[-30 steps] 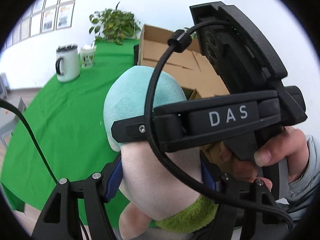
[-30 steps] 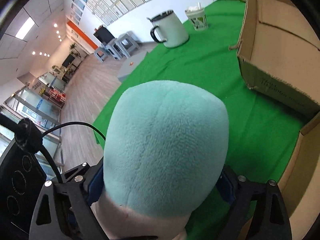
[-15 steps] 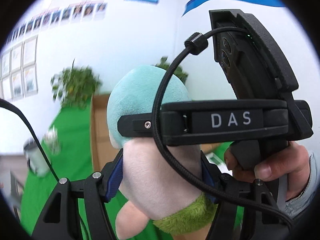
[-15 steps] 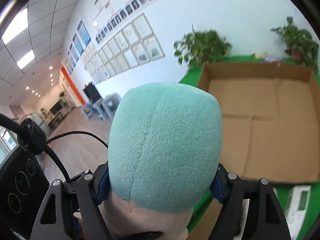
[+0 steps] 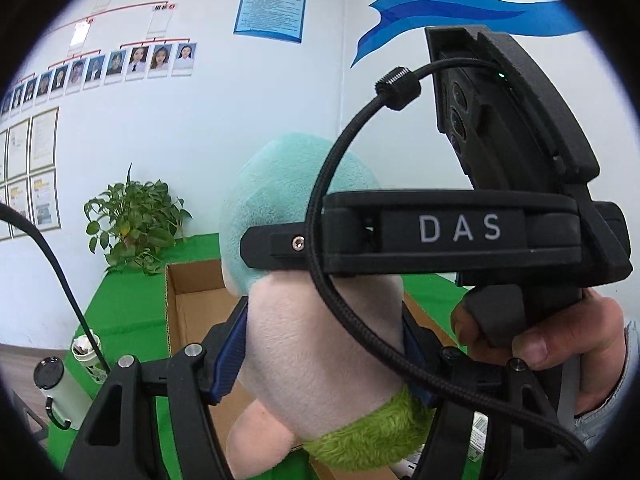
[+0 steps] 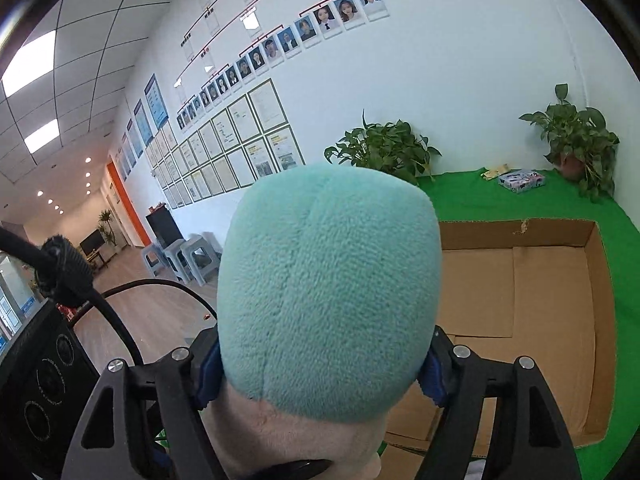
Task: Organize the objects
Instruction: 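Lift the plush toy with the left gripper and carry it over the box, then lower the plush toy into the box and open the left gripper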
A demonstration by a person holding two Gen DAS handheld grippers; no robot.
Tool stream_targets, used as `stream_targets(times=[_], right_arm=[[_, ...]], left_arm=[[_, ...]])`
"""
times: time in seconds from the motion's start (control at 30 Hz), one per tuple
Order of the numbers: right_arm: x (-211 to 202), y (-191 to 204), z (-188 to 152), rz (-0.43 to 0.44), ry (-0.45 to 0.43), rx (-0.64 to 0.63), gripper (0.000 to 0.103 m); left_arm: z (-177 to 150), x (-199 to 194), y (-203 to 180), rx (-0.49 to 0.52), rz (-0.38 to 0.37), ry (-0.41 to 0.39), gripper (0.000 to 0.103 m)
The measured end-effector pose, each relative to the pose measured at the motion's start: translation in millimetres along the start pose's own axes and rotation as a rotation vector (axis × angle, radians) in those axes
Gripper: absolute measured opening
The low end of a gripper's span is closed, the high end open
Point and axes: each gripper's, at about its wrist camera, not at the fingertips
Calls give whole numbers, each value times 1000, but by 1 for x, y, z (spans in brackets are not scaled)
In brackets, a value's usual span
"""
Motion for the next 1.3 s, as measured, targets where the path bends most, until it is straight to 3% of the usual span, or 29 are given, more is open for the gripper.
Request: stream_targets(times=[0.3,0.73,0.87,1.0,1.13,1.2,1.23,1.3], right_arm=[[152,-52,-28,27,103,47,74],[306,-140,-80,55,277,144,74],[353,-162,-92,45,342,180,81],[372,-177,-101,42,395,230,86],[365,-188,-104,164,348,309,86],[374,-190,-103,147,353,292,78],[380,-192,-105,141,361,288,69],[385,-194,-107,155,349,303,67]], left_arm=[[-34,31,33,-92,5,86,66],[-87,93,86,-227,33,224,65],[-99,101,97,-277,41,258,63],[-107,102,99,-279,38,281,62],[-123,105,112,-315,104,301,62],[-123,105,111,-301,110,307,62],[-124,106,107,-285,125,317,62],[-125,106,102,-262,140,319,64]])
Point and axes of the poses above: each gripper's, at about its wrist camera, not at the fingertips, and x roughly the way its jaws point, y to its left, z to its top, and after that the axes turned 7 degrees about z, right-handed
